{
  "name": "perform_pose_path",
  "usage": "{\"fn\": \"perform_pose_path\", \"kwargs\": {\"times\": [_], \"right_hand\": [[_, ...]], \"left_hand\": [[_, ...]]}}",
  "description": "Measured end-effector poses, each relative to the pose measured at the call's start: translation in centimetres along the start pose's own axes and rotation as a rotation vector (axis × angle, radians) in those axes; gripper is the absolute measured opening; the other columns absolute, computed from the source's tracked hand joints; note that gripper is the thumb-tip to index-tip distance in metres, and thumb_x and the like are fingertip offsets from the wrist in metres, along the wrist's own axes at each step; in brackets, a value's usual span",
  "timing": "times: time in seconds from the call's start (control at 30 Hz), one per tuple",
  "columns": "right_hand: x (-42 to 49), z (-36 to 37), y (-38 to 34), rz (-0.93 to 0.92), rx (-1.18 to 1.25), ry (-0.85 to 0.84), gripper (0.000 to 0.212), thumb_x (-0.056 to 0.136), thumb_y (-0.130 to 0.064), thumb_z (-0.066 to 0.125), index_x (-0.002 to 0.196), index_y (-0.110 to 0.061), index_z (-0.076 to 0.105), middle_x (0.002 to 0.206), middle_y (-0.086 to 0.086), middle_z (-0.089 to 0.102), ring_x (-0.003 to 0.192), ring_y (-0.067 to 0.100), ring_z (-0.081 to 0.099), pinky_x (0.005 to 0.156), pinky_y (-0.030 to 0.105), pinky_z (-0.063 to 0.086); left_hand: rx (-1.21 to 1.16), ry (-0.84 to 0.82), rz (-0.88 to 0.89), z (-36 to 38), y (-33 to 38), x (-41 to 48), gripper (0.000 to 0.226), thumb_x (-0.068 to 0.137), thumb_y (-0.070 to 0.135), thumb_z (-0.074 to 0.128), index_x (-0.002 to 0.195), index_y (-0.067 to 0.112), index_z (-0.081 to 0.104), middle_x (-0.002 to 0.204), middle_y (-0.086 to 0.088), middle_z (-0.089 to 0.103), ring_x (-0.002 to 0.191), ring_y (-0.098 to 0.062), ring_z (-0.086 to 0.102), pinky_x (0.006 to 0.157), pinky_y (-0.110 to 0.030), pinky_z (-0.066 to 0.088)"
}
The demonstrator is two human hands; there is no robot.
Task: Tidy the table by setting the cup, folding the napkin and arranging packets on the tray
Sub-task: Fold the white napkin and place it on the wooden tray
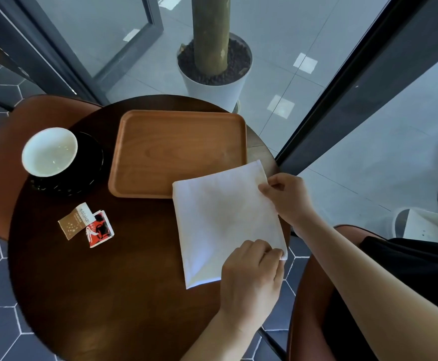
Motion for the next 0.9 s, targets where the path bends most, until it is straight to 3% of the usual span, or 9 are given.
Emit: {"fn": "perform_pose_path", "kwargs": {"times": [0.07, 0.17, 0.27, 0.37, 0.47, 0.53, 0.63, 0.73, 0.9], "right_hand": [[0.1, 0.2, 0.3, 0.012, 0.023, -0.002, 0.009, 0.091, -0.020, 0.070, 0.088, -0.028, 0.071, 0.079, -0.010, 0.068, 0.073, 0.013, 0.064, 0.062, 0.031, 0.052], [0.2, 0.6, 0.4, 0.015, 0.036, -0.008, 0.021, 0.092, -0.017, 0.067, 0.111, -0.022, 0.073, 0.087, -0.006, 0.071, 0.080, 0.015, 0.066, 0.067, 0.032, 0.055], [0.6, 0.9, 0.3, 0.020, 0.012, -0.011, 0.020, 0.095, -0.019, 0.065, 0.112, -0.018, 0.074, 0.091, -0.004, 0.073, 0.084, 0.018, 0.068, 0.067, 0.030, 0.052], [0.8, 1.1, 0.0, -0.020, -0.103, -0.006, 0.016, 0.094, -0.019, 0.064, 0.106, -0.018, 0.075, 0.080, -0.010, 0.068, 0.075, 0.014, 0.063, 0.059, 0.023, 0.042], [0.6, 1.1, -0.2, -0.046, -0.189, 0.008, 0.012, 0.092, -0.020, 0.065, 0.102, -0.021, 0.073, 0.072, -0.015, 0.060, 0.071, 0.013, 0.059, 0.054, 0.021, 0.036], [0.4, 1.0, -0.3, -0.064, -0.215, 0.022, 0.015, 0.091, -0.021, 0.066, 0.105, -0.020, 0.071, 0.077, -0.011, 0.062, 0.077, 0.019, 0.060, 0.057, 0.022, 0.037], [-0.3, 0.7, -0.4, -0.082, -0.276, 0.060, 0.030, 0.092, -0.020, 0.067, 0.121, -0.017, 0.066, 0.103, 0.002, 0.065, 0.093, 0.023, 0.059, 0.074, 0.027, 0.043], [-2.3, 0.2, -0.7, -0.166, -0.305, 0.133, 0.033, 0.089, -0.011, 0.069, 0.121, -0.012, 0.065, 0.114, 0.007, 0.062, 0.103, 0.029, 0.057, 0.083, 0.038, 0.050], [-6.4, 1.6, -1.2, -0.456, -0.500, 0.172, 0.031, 0.084, -0.008, 0.076, 0.115, -0.008, 0.072, 0.112, 0.011, 0.066, 0.097, 0.035, 0.059, 0.070, 0.042, 0.056]], "left_hand": [[0.008, -0.008, 0.007, 0.2, -0.1, -0.1, 0.018, 0.094, 0.020, 0.060, 0.082, 0.021, 0.074, 0.073, 0.004, 0.063, 0.064, -0.016, 0.056, 0.053, -0.027, 0.047], [0.018, -0.037, 0.024, 0.4, -0.1, -0.2, 0.015, 0.092, 0.019, 0.062, 0.082, 0.021, 0.073, 0.073, 0.004, 0.062, 0.065, -0.016, 0.056, 0.053, -0.027, 0.046], [0.028, -0.119, 0.023, 0.9, -0.2, -0.4, 0.006, 0.087, 0.022, 0.067, 0.083, 0.021, 0.071, 0.077, 0.003, 0.062, 0.068, -0.017, 0.056, 0.055, -0.029, 0.047], [0.048, -0.186, 0.002, 1.2, -0.7, -0.9, 0.009, 0.084, 0.027, 0.069, 0.088, 0.019, 0.070, 0.085, 0.002, 0.064, 0.074, -0.019, 0.059, 0.061, -0.030, 0.049], [0.069, -0.174, -0.054, 0.5, -2.2, -1.4, 0.016, 0.083, 0.022, 0.072, 0.098, 0.018, 0.071, 0.098, -0.002, 0.067, 0.090, -0.021, 0.064, 0.077, -0.034, 0.053], [0.100, -0.152, -0.120, -0.3, -4.0, -2.0, 0.023, 0.083, 0.019, 0.073, 0.106, 0.015, 0.071, 0.109, -0.007, 0.067, 0.106, -0.027, 0.065, 0.089, -0.042, 0.055], [0.198, -0.166, -0.200, -1.3, -7.1, -2.9, 0.039, 0.088, 0.022, 0.069, 0.125, 0.011, 0.066, 0.136, -0.016, 0.059, 0.135, -0.036, 0.050, 0.108, -0.053, 0.046], [0.278, -0.208, -0.235, -1.9, -10.1, -2.9, 0.057, 0.094, 0.030, 0.062, 0.145, 0.007, 0.049, 0.158, -0.020, 0.036, 0.152, -0.037, 0.025, 0.121, -0.055, 0.027], [0.411, -0.379, -0.268, -0.8, -14.2, -1.6, 0.077, 0.102, 0.059, 0.026, 0.159, 0.008, 0.017, 0.169, -0.015, 0.004, 0.157, -0.030, -0.004, 0.125, -0.053, 0.015]]}}
Point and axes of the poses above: each hand's wrist, its own x-axis towards the middle knuckle, its own z-axis out of the palm, y = z × x, the point moved 7 cm from there along x, towards the middle knuckle
